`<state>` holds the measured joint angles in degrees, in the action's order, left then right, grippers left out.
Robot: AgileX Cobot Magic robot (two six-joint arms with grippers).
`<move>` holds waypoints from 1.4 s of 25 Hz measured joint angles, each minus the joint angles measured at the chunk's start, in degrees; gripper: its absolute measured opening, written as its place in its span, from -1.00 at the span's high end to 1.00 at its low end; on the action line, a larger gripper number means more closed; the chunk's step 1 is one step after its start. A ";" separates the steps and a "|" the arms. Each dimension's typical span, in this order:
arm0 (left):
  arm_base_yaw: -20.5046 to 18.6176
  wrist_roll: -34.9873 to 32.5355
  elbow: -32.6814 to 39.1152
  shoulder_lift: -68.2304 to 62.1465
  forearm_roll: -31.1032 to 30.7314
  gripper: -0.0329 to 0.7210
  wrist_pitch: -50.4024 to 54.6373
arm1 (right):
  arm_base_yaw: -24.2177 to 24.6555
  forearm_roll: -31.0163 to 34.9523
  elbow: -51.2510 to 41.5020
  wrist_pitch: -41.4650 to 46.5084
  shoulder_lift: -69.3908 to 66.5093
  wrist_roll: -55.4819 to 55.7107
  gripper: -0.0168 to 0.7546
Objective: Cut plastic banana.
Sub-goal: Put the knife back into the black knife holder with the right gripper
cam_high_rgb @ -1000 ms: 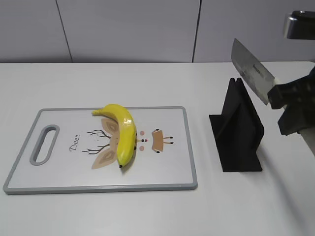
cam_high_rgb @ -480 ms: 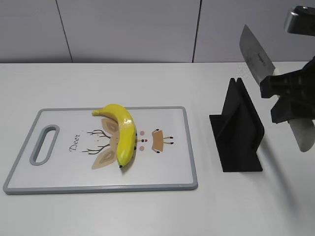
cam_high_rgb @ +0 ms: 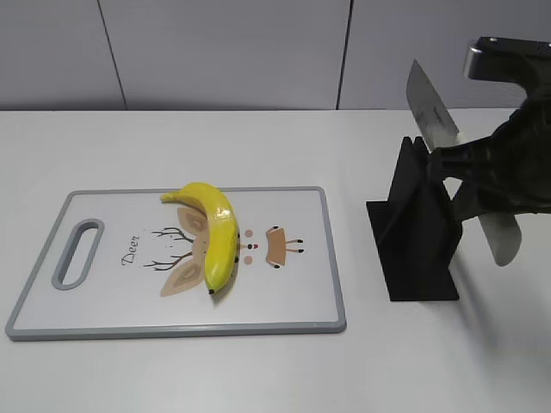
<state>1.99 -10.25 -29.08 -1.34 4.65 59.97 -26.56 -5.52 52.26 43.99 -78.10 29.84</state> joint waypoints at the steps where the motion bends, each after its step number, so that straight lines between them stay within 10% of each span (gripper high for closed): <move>1: 0.00 0.00 0.00 0.00 0.00 -0.44 0.00 | 0.00 -0.03 0.00 -0.19 -0.44 0.00 0.54; 21: -0.17 0.00 0.00 0.00 -0.38 -0.44 0.00 | 0.00 -0.21 0.00 -0.66 -6.28 0.00 0.50; 30: -0.17 0.00 0.00 0.00 -0.51 -0.44 0.00 | 0.00 -0.23 0.00 -0.82 -6.28 -1.12 -0.60; 35: -0.17 0.00 0.00 0.00 -0.68 -0.52 0.00 | 0.00 0.00 0.00 -0.82 -5.70 -5.06 -0.73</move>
<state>1.81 -10.25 -29.08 -1.34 3.97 59.97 -26.56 -5.51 52.26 43.17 -83.80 24.78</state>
